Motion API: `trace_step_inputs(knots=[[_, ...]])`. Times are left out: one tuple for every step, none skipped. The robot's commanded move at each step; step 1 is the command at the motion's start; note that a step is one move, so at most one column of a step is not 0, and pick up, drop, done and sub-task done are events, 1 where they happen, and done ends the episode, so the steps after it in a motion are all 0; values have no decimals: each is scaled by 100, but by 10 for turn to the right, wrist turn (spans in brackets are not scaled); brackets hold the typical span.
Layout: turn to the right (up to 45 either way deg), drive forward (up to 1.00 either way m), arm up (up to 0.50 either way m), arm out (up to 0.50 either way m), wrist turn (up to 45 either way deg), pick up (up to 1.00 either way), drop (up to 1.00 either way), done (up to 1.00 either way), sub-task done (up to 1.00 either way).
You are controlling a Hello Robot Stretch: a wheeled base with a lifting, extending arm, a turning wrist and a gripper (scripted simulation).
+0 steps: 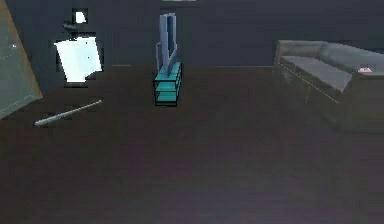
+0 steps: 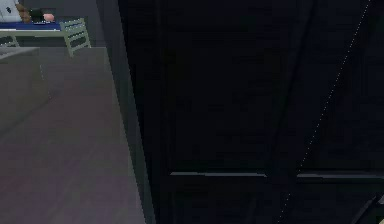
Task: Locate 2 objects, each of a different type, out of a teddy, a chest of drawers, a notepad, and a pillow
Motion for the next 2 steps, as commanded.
trace_step_inputs(knots=[[0, 20, 0, 0, 0, 0, 0, 0, 0], [30, 0, 0, 0, 0, 0, 0, 0, 0]])
